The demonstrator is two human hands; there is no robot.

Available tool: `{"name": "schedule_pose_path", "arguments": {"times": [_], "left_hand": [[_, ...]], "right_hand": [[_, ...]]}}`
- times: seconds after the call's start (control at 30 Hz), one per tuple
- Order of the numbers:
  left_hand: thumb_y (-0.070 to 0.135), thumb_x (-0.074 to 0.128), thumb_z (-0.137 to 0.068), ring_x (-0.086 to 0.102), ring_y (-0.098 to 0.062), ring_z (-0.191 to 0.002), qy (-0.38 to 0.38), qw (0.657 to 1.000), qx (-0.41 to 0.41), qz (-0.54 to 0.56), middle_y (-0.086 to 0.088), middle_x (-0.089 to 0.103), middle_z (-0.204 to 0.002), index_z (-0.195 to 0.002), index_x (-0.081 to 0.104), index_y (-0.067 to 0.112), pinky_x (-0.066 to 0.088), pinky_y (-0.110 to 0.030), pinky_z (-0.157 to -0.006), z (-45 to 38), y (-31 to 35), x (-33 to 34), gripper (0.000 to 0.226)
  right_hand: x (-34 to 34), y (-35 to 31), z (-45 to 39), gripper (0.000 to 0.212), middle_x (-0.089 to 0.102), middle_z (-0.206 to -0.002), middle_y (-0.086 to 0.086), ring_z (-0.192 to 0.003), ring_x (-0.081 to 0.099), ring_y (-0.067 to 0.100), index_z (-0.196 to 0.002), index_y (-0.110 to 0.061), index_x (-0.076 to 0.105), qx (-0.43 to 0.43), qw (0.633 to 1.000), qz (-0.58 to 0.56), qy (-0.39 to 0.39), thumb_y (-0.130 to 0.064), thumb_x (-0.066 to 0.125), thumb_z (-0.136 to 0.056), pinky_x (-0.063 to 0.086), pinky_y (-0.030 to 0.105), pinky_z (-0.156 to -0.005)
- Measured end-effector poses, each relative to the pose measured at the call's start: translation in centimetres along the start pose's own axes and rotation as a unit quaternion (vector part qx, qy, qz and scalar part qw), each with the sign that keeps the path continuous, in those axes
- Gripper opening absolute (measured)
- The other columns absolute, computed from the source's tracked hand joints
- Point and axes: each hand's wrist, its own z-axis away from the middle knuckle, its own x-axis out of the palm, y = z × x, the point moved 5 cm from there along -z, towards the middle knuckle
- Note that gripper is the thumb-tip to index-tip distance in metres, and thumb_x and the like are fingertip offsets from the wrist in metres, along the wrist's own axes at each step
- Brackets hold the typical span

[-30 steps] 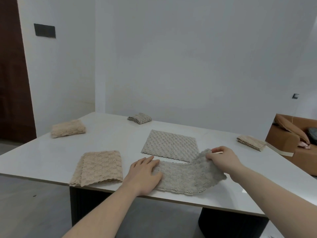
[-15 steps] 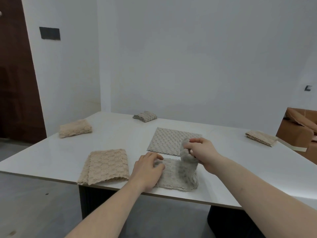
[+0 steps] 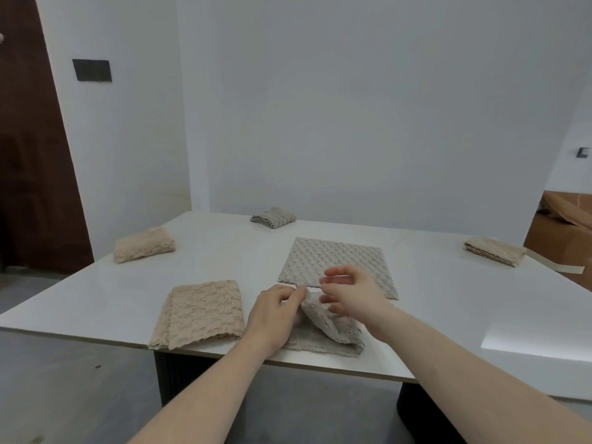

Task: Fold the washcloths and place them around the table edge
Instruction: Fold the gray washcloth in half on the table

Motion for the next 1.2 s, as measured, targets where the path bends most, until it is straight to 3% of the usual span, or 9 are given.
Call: {"name": "schedule_pose_path", "arguments": {"times": [0.07, 0.13, 0.23, 0.33, 0.47, 0.67, 0.77, 1.0, 1.2], "left_hand": [[0.059, 0.058, -0.092, 0.060, 0.000, -0.090, -0.001, 1.000, -0.010, 0.005, 0.015, 0.068, -0.090, -0.066, 0.066, 0.013, 0.049, -0.034, -0.089, 0.0, 0.1, 0.2, 0.053], [0.045, 0.069, -0.089, 0.060, 0.004, -0.099, -0.002, 0.999, -0.027, 0.024, 0.022, 0.068, -0.100, -0.065, 0.073, 0.022, 0.048, -0.031, -0.093, -0.1, -0.1, 0.2, 0.033], [0.022, 0.070, -0.086, 0.060, -0.001, -0.109, 0.007, 0.997, -0.038, 0.060, 0.022, 0.066, -0.109, -0.061, 0.070, 0.025, 0.045, -0.031, -0.096, 0.1, -0.2, 0.0, 0.024], [0.012, 0.065, -0.086, 0.061, -0.006, -0.103, 0.036, 0.995, -0.044, 0.083, 0.016, 0.069, -0.099, -0.061, 0.065, 0.019, 0.041, -0.027, -0.083, 0.2, -0.4, -0.7, 0.026], [0.013, 0.061, -0.090, 0.057, -0.011, -0.078, 0.037, 0.992, -0.045, 0.113, 0.014, 0.063, -0.072, -0.061, 0.061, 0.024, 0.040, -0.032, -0.074, 0.2, -0.7, -0.8, 0.031], [0.022, 0.059, -0.096, 0.063, -0.014, -0.095, 0.046, 0.986, -0.060, 0.148, 0.004, 0.068, -0.102, -0.101, 0.065, 0.022, 0.043, -0.024, -0.073, 0.4, -0.3, -1.0, 0.007], [0.027, 0.069, -0.089, 0.062, -0.010, -0.086, 0.033, 0.992, -0.067, 0.106, 0.002, 0.064, -0.109, -0.111, 0.057, 0.034, 0.044, -0.025, -0.071, 0.5, -0.7, -0.8, 0.026], [0.026, 0.079, -0.084, 0.058, 0.004, -0.059, 0.036, 0.998, -0.048, 0.031, -0.006, 0.066, -0.101, -0.109, 0.054, 0.044, 0.041, -0.018, -0.062, 0.6, -0.7, -0.7, 0.040], [0.022, 0.075, -0.087, 0.059, 0.004, -0.054, 0.030, 0.998, -0.055, -0.009, 0.007, 0.067, -0.078, -0.108, 0.056, 0.042, 0.046, -0.026, -0.066, 0.5, -0.8, -0.7, 0.035]], "right_hand": [[-1.7, 0.4, 0.8, 0.019, 0.070, -0.104, -0.011, -0.075, 0.069, 0.007, -0.102, -0.026, 0.064, -0.084, 0.988, 0.122, 0.048, -0.013, 0.064, -0.089, 0.056, 0.023, -0.064], [-3.1, 1.4, 1.7, 0.017, 0.066, -0.101, -0.021, -0.081, 0.062, 0.000, -0.097, -0.034, 0.063, -0.143, 0.962, 0.215, 0.089, -0.019, 0.063, -0.090, 0.052, 0.020, -0.069], [-4.8, 3.7, 2.5, 0.010, 0.063, -0.104, -0.027, -0.089, 0.059, -0.004, -0.100, -0.038, 0.061, -0.160, 0.956, 0.218, 0.113, -0.032, 0.063, -0.092, 0.050, 0.023, -0.076], [-5.4, 5.0, 2.3, 0.014, 0.062, -0.110, -0.026, -0.090, 0.058, -0.007, -0.107, -0.040, 0.060, -0.143, 0.964, 0.188, 0.121, -0.041, 0.062, -0.094, 0.048, 0.021, -0.078], [-4.9, 5.7, 1.9, 0.027, 0.057, -0.118, -0.030, -0.099, 0.057, -0.007, -0.115, -0.045, 0.057, -0.136, 0.962, 0.221, 0.079, -0.056, 0.059, -0.090, 0.048, 0.025, -0.086], [-4.2, 5.9, 1.7, 0.041, 0.051, -0.127, -0.031, -0.111, 0.051, -0.007, -0.127, -0.042, 0.057, -0.167, 0.938, 0.298, 0.053, -0.057, 0.059, -0.089, 0.042, 0.024, -0.099], [-4.0, 6.2, 1.3, 0.042, 0.053, -0.128, -0.026, -0.116, 0.052, 0.000, -0.127, -0.038, 0.060, -0.177, 0.923, 0.337, 0.055, -0.056, 0.059, -0.089, 0.041, 0.028, -0.106], [-3.8, 6.9, 0.9, 0.049, 0.054, -0.130, -0.022, -0.122, 0.049, 0.007, -0.128, -0.039, 0.060, -0.173, 0.896, 0.404, 0.058, -0.065, 0.048, -0.088, 0.036, 0.032, -0.108], [-3.7, 7.0, 0.8, 0.047, 0.053, -0.130, -0.022, -0.124, 0.046, 0.007, -0.129, -0.042, 0.058, -0.159, 0.888, 0.428, 0.056, -0.064, 0.047, -0.089, 0.034, 0.031, -0.107]]}}
